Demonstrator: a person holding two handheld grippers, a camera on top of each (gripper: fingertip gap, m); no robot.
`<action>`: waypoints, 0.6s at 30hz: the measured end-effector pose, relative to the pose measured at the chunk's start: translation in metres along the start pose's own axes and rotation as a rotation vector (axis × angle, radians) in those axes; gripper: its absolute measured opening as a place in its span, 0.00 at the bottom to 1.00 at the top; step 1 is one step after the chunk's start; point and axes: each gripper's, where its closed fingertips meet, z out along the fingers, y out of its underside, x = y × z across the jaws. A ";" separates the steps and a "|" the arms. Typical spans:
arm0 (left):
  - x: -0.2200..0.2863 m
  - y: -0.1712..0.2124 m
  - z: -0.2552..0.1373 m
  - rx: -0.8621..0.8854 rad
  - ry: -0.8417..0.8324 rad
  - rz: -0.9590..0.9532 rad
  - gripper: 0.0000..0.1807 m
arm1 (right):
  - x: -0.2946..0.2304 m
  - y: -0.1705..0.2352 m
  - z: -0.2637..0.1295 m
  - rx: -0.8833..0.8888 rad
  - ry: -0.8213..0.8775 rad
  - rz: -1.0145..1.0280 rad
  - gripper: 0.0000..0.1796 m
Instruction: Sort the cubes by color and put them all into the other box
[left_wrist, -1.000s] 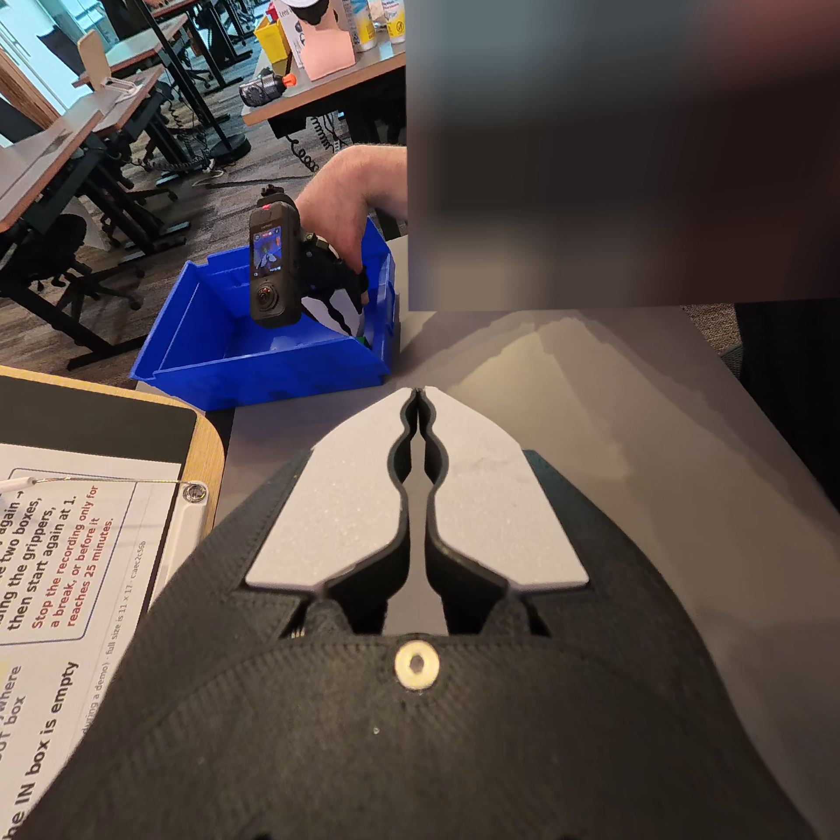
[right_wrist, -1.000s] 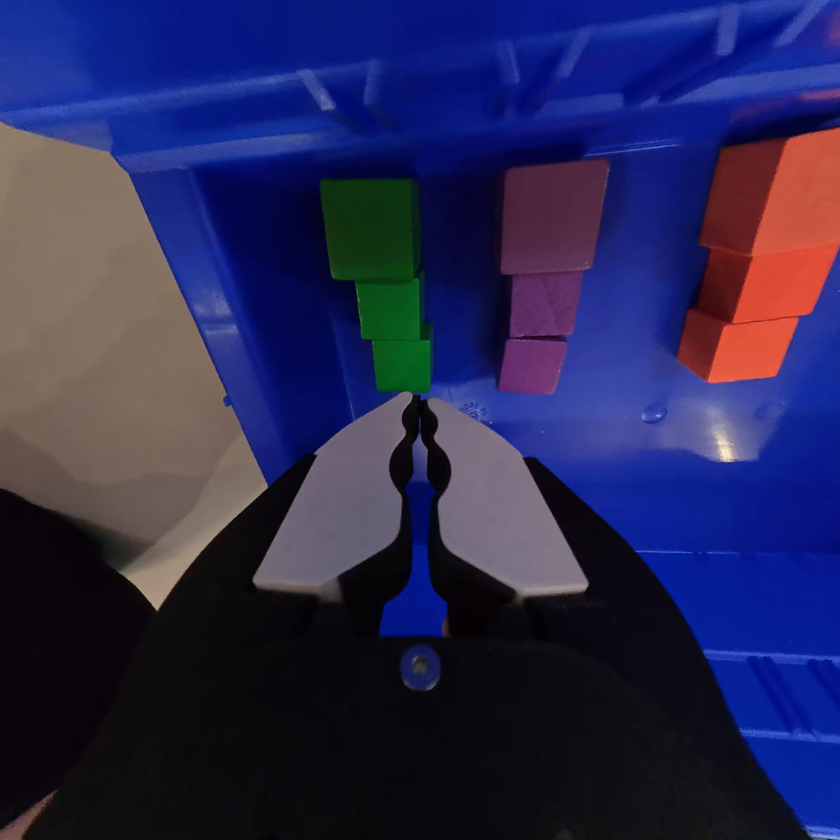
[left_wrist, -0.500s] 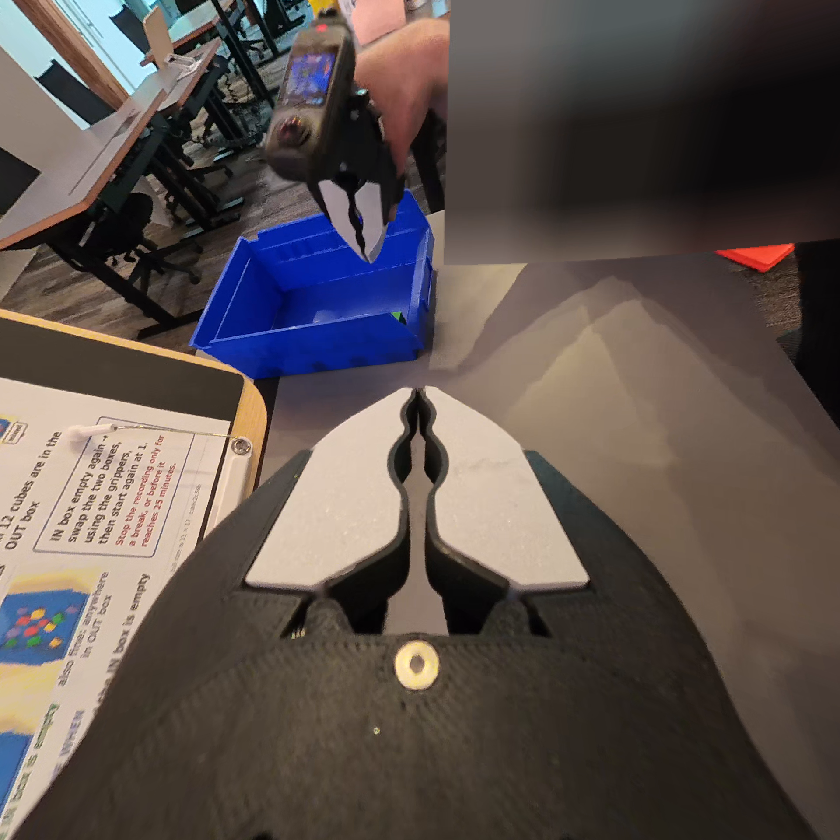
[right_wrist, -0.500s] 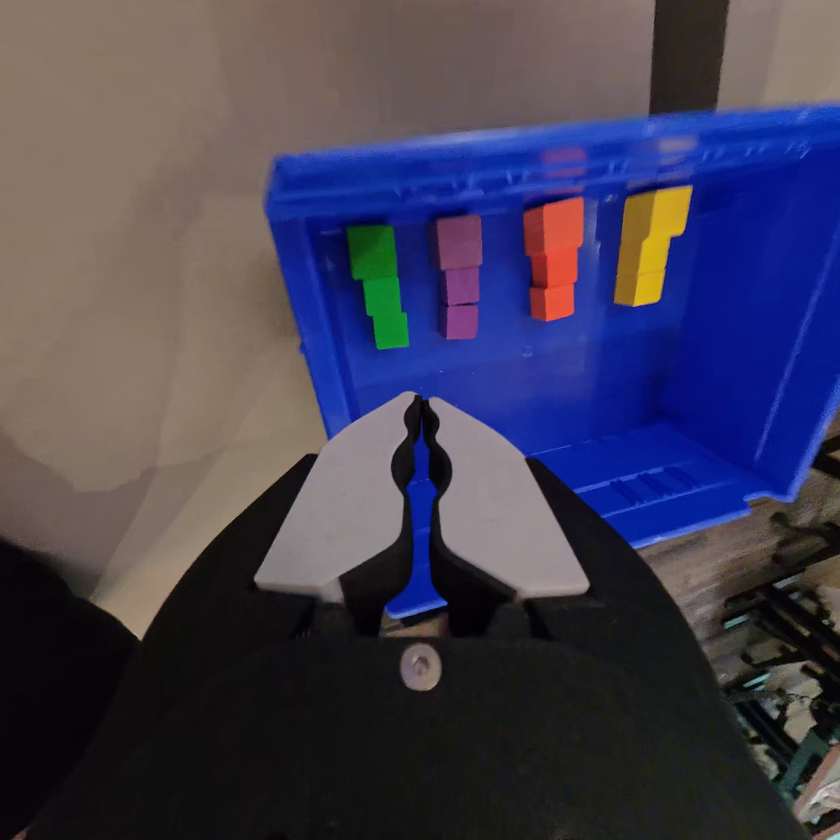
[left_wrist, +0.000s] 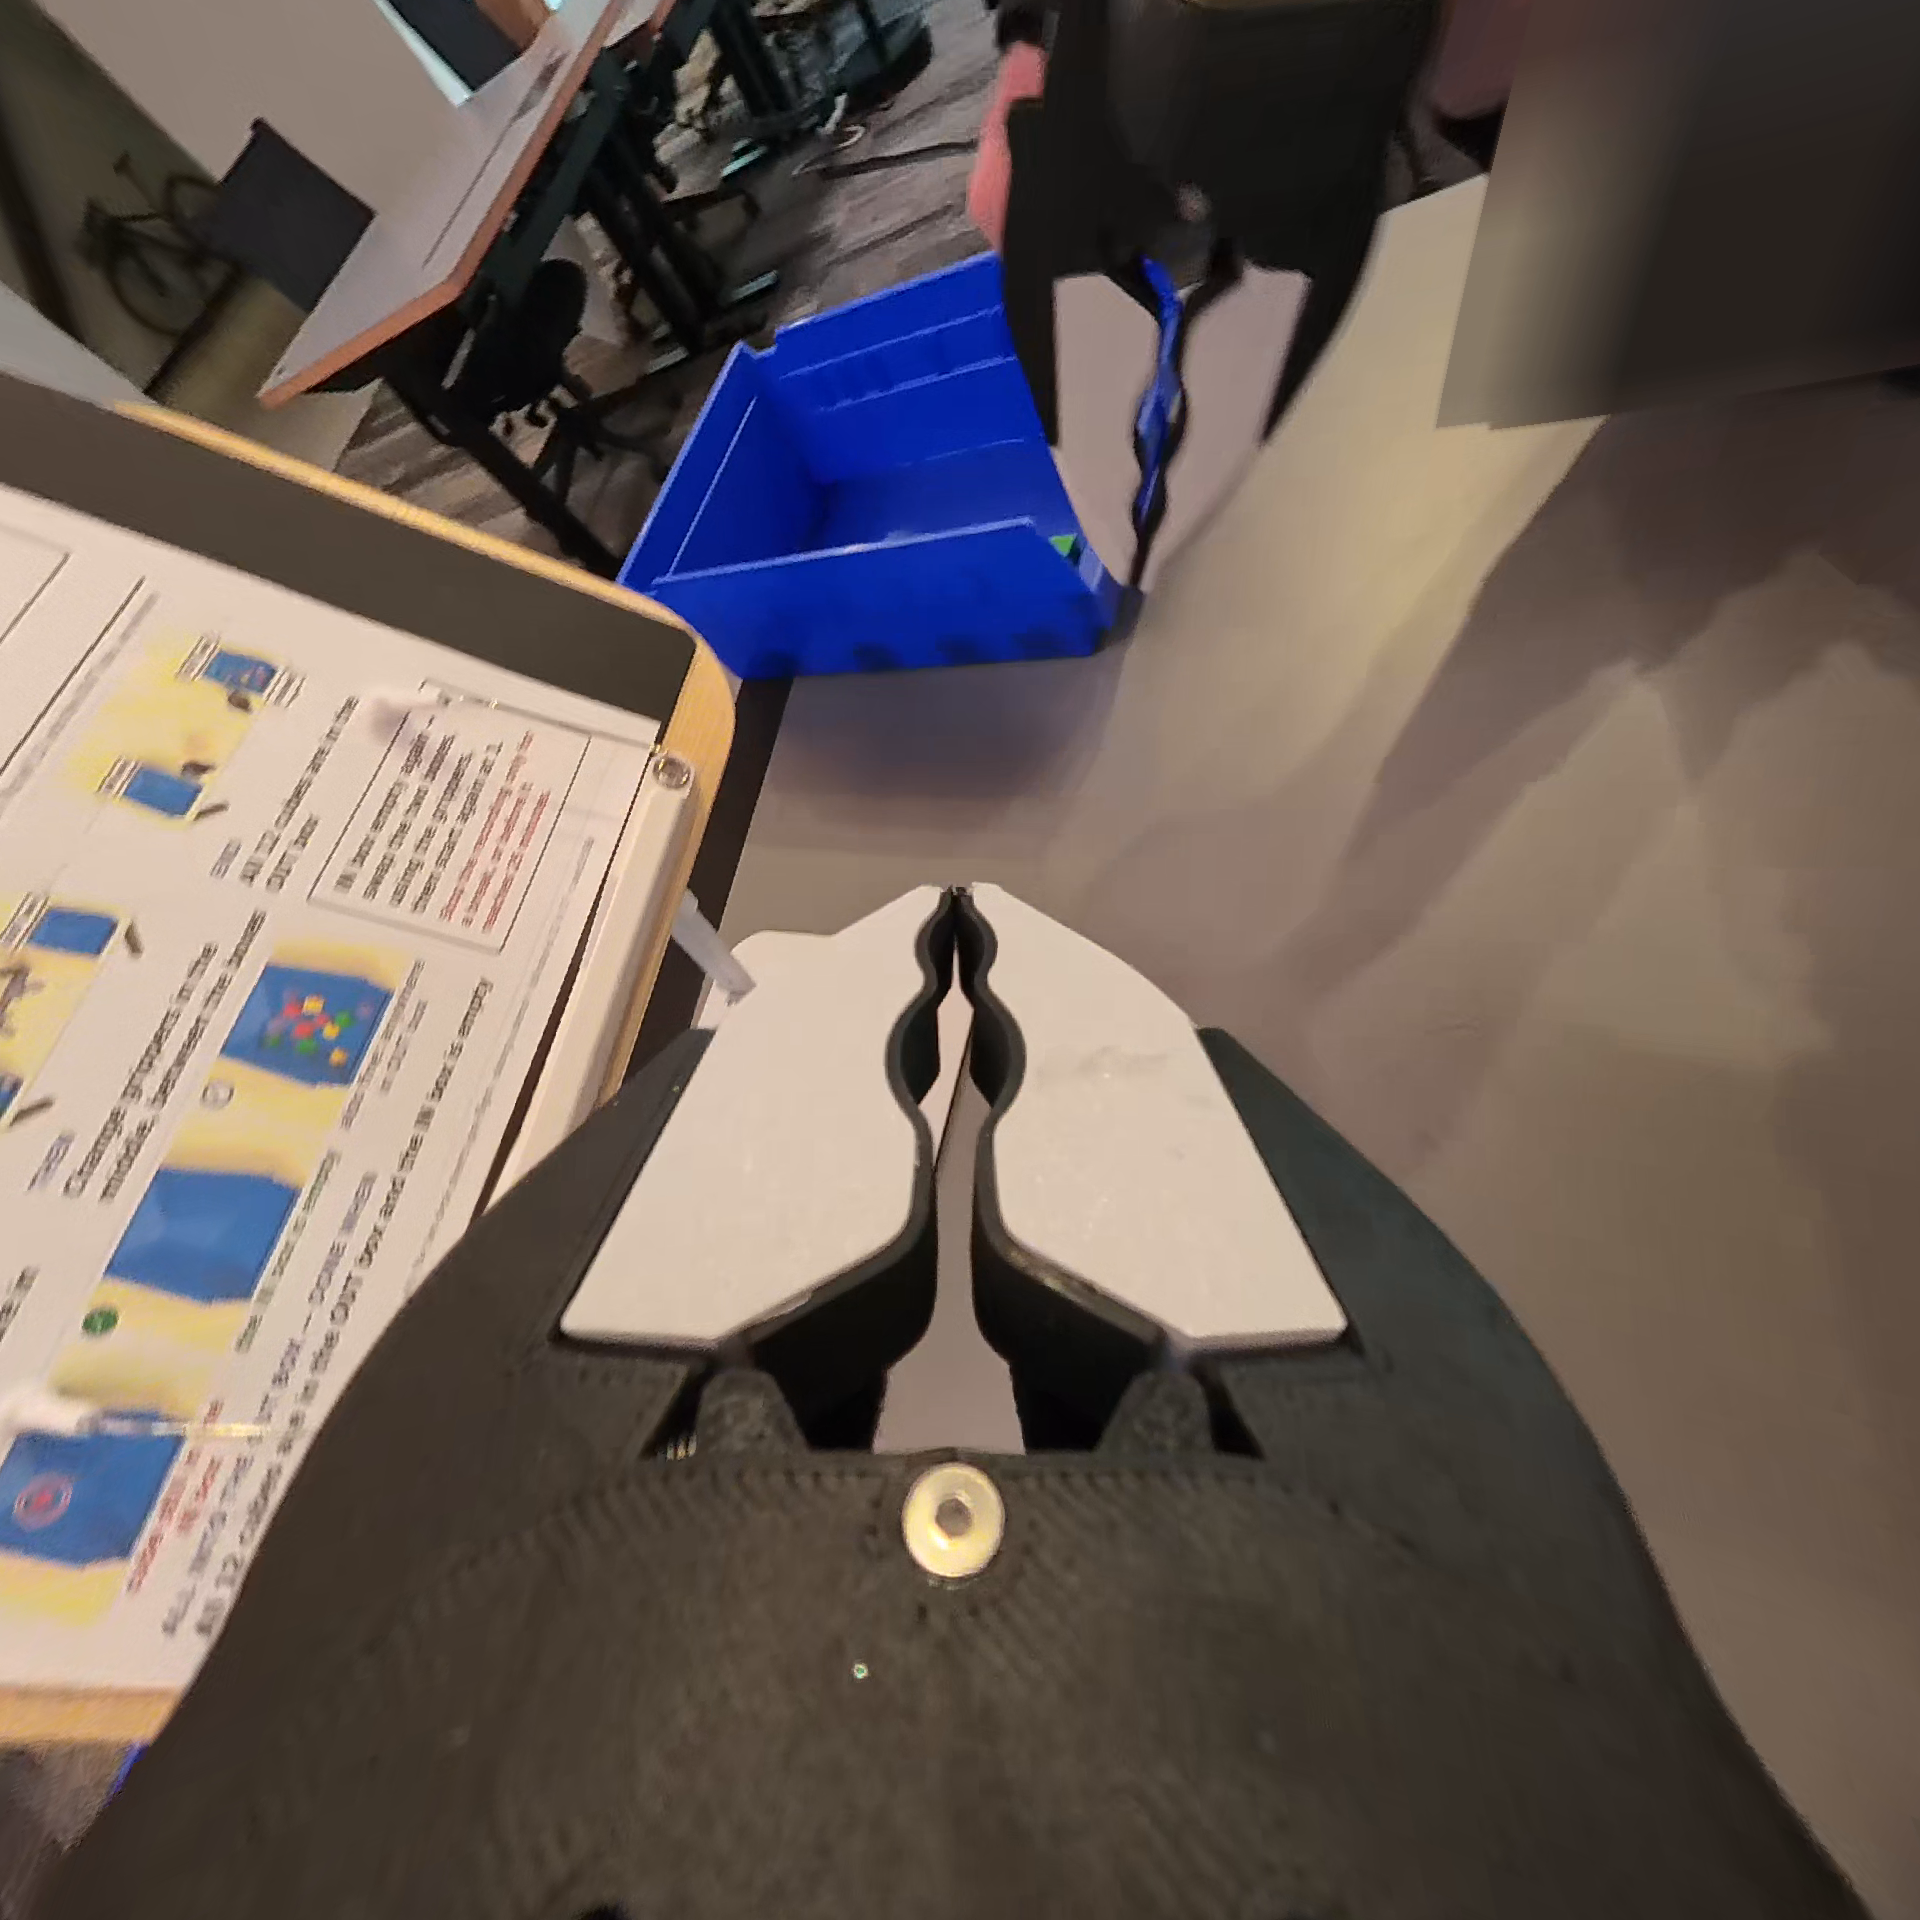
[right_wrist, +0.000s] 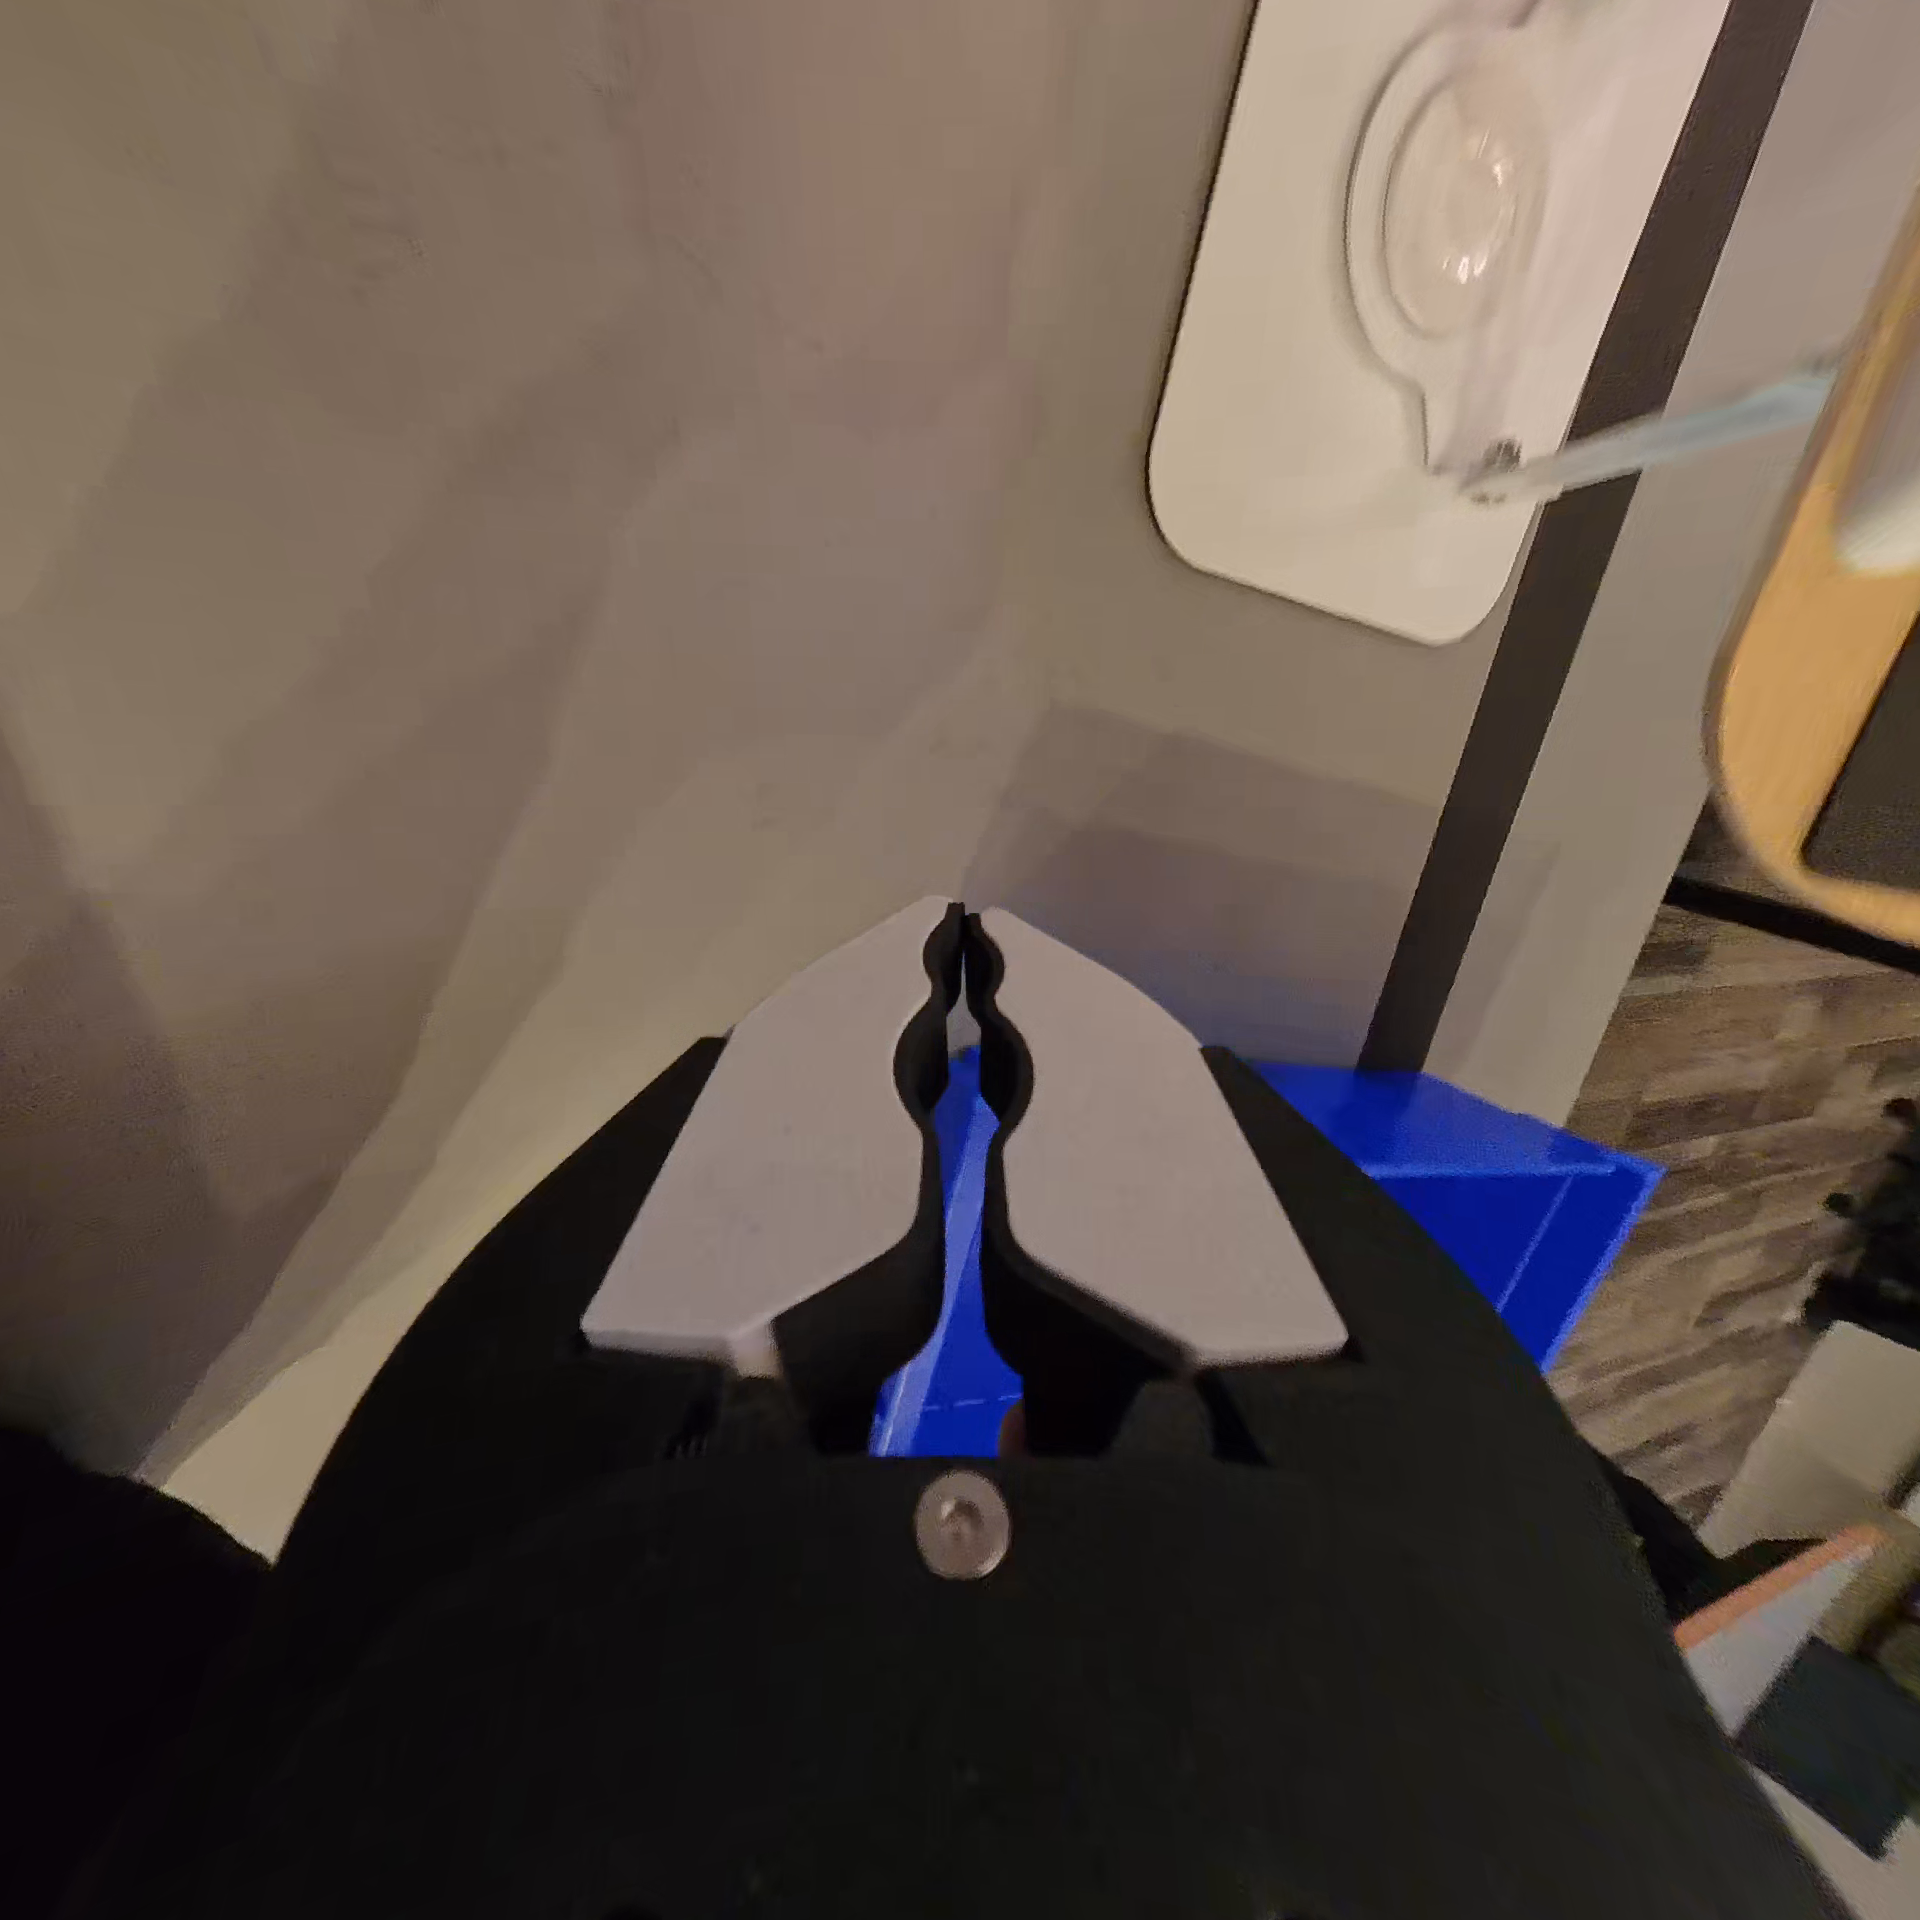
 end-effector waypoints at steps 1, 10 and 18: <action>0.001 0.003 0.001 -0.002 -0.006 -0.007 0.00 | -0.001 -0.010 0.003 0.004 0.008 -0.015 0.00; 0.006 0.050 0.020 0.010 -0.143 -0.084 0.00 | -0.001 -0.102 0.034 0.186 0.068 -0.032 0.00; 0.008 0.116 0.025 0.083 -0.269 -0.224 0.00 | 0.007 -0.160 0.064 0.476 0.230 0.091 0.00</action>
